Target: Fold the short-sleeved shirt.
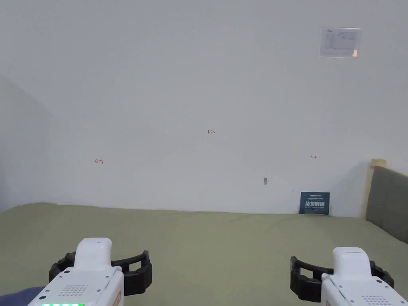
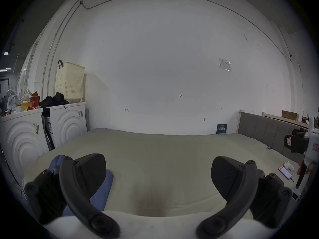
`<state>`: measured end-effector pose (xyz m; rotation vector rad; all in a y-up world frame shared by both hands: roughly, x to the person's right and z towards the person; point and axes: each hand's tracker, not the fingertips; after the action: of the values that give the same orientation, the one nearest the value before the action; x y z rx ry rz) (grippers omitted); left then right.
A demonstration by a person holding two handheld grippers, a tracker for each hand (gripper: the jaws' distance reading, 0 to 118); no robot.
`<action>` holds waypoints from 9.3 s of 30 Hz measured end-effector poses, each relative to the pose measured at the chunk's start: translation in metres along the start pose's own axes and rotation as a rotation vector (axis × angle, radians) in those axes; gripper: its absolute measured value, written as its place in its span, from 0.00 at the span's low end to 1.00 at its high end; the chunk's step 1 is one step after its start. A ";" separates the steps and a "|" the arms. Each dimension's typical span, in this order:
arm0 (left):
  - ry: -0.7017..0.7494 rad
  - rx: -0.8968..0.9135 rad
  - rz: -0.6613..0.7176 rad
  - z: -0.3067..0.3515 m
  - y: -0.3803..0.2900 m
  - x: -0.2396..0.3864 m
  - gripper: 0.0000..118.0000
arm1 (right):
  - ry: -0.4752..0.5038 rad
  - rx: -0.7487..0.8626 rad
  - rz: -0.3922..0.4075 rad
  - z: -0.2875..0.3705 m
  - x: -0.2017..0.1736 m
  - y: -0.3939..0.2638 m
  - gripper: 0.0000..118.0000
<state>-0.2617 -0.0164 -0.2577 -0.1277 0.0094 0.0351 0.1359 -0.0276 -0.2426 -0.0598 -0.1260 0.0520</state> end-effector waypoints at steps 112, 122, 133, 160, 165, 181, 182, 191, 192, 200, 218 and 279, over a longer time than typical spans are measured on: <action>0.027 0.024 0.040 -0.002 0.006 -0.003 1.00 | -0.005 -0.001 0.000 -0.003 0.004 0.005 1.00; 0.138 0.040 -0.054 0.010 -0.002 -0.002 0.00 | -0.043 -0.068 0.019 -0.006 0.002 -0.009 0.00; 0.131 0.000 -0.016 0.016 0.010 -0.050 0.00 | 0.101 -0.060 0.012 -0.019 -0.060 0.008 0.00; 0.417 -0.341 -0.075 0.022 0.025 -0.267 0.00 | 0.619 -0.063 0.051 -0.055 -0.335 0.005 0.00; 0.178 -0.737 -0.024 -0.116 0.038 -0.308 0.00 | 0.594 -0.088 0.033 -0.084 -0.351 -0.017 0.00; 0.014 -1.311 0.355 -0.262 -0.112 -0.344 0.91 | 0.622 -0.122 0.032 -0.121 -0.375 -0.083 0.00; 0.027 -1.316 0.337 -0.267 -0.124 -0.344 0.90 | 0.628 -0.127 0.029 -0.121 -0.373 -0.085 0.00; 0.093 -1.171 0.230 -0.245 -0.096 -0.338 0.00 | 0.605 -0.144 0.055 -0.118 -0.348 -0.091 0.00; 0.089 -1.154 0.255 -0.240 -0.085 -0.336 0.00 | 0.594 -0.145 0.061 -0.117 -0.342 -0.090 0.00; -0.077 -0.891 0.186 -0.222 0.026 -0.257 0.00 | 0.445 -0.125 0.073 -0.117 -0.253 -0.067 0.00; -0.967 -0.883 -0.181 -0.231 0.059 0.207 0.00 | -0.132 -0.150 0.066 -0.072 0.055 -0.035 0.00; -0.160 -1.034 0.135 -0.315 -0.126 -0.033 0.03 | 0.104 -0.620 -0.059 -0.081 0.053 -0.089 0.91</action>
<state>-0.2928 -0.1821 -0.5536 -1.1580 -0.1625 0.1838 0.2032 -0.1184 -0.3108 -0.6766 -0.0361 -0.0504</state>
